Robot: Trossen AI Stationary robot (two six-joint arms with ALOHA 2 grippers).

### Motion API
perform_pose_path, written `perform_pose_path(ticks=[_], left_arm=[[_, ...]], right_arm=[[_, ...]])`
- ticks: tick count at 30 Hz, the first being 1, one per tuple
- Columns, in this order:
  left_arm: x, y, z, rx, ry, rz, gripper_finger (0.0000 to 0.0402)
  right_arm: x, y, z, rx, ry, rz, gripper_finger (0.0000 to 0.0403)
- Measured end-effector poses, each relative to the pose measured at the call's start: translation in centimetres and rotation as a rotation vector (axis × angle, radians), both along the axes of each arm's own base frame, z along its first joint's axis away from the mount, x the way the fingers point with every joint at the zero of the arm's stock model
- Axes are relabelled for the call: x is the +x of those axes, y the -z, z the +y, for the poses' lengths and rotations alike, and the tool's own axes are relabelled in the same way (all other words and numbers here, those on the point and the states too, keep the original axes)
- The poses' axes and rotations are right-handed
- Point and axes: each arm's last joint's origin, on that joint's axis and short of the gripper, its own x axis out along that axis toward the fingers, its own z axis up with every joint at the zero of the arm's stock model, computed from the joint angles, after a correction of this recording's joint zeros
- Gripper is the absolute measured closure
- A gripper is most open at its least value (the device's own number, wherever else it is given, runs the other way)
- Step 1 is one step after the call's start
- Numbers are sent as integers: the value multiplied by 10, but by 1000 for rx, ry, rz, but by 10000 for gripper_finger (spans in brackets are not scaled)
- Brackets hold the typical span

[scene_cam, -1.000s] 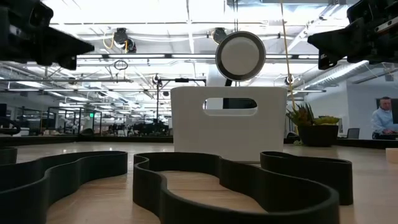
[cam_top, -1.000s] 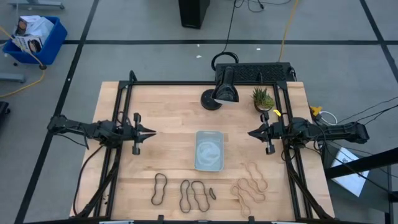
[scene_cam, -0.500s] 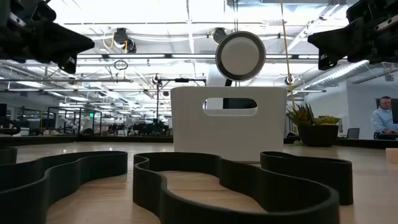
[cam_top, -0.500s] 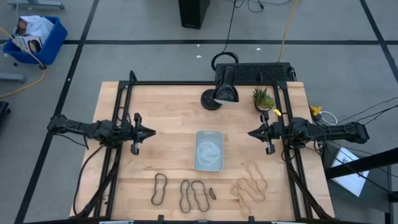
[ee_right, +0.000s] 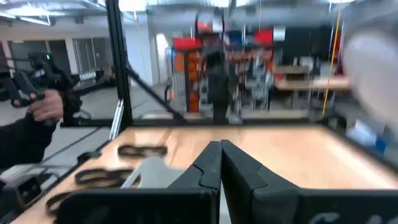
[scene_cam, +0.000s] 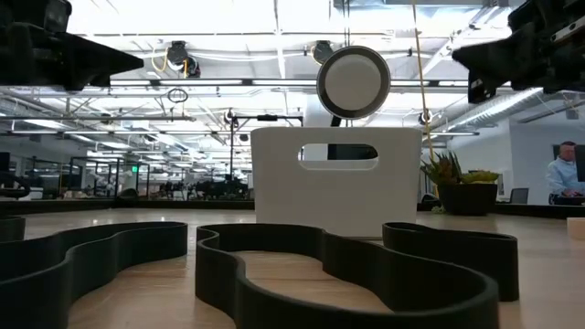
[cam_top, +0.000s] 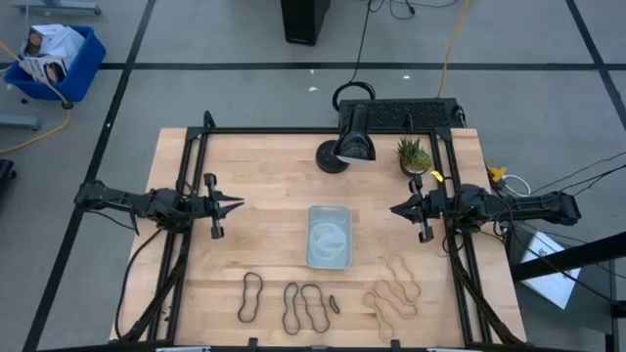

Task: Pick and place rubber bands into bin
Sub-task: Put the brown rubber band into the gray container

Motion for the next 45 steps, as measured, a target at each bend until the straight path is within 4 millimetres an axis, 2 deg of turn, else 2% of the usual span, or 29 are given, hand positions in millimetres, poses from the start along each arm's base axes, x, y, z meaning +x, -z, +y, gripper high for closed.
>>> perform_pose_path(ticks=[4, 8, 15, 22, 26, 31, 40, 45], left_arm=[[0, -2, 1, 6, -26, -15, 355], [0, -2, 1, 5, -33, -14, 355], [0, -2, 1, 4, -34, -15, 355], [0, -2, 1, -12, -32, -17, 355], [0, -2, 1, -9, -32, -18, 355], [0, -2, 1, 1, -33, -17, 355], [0, -2, 1, 59, -41, -8, 355], [0, -2, 1, 77, -44, -4, 355]], right_arm=[[2, 15, 7, 7, -55, 206, 376], [5, -8, 19, 36, -99, 288, 340], [10, -37, 51, 57, -75, 577, 284], [27, -52, 101, 24, -113, 802, 271], [31, -36, 116, -52, -19, 969, 271], [34, -15, 122, 8, 60, 1146, 270], [36, -1, 126, 138, 152, 1261, 270], [37, 6, 129, 137, 178, 1305, 270]])
